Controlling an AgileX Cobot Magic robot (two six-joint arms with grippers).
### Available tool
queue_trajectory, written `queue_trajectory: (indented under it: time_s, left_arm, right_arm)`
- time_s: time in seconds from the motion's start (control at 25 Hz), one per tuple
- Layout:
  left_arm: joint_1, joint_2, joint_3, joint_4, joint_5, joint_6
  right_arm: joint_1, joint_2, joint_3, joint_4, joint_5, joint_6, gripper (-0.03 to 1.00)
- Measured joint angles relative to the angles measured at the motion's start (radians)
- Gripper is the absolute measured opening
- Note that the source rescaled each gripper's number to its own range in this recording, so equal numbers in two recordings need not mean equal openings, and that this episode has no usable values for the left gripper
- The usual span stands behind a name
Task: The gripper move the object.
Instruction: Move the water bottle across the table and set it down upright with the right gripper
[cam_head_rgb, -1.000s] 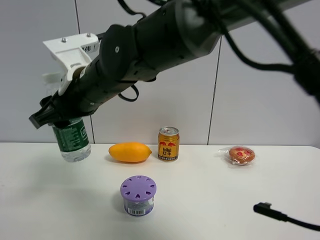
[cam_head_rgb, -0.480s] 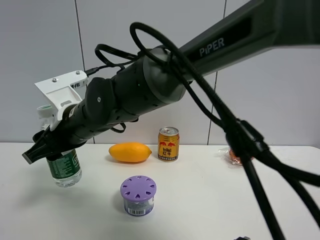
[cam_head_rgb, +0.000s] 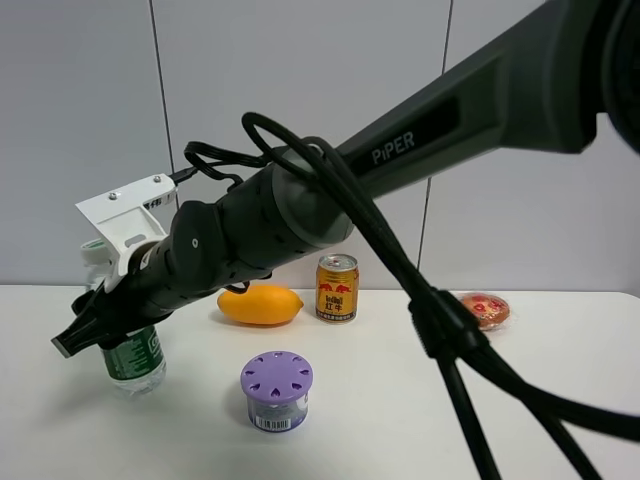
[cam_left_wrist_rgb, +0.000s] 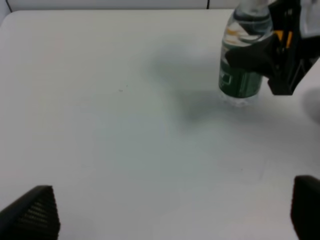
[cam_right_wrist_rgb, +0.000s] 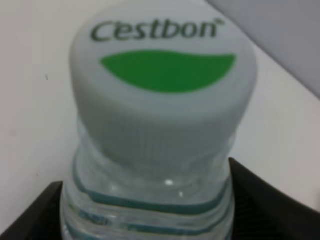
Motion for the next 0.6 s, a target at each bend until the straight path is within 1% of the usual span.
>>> queue_trajectory:
  time_s: [0.6]
  left_arm:
    - [0.0,0.0,0.0,0.0,-0.001,0.0]
  right_arm:
    - [0.0,0.012,-0.005,0.004,0.014,0.0,0.0]
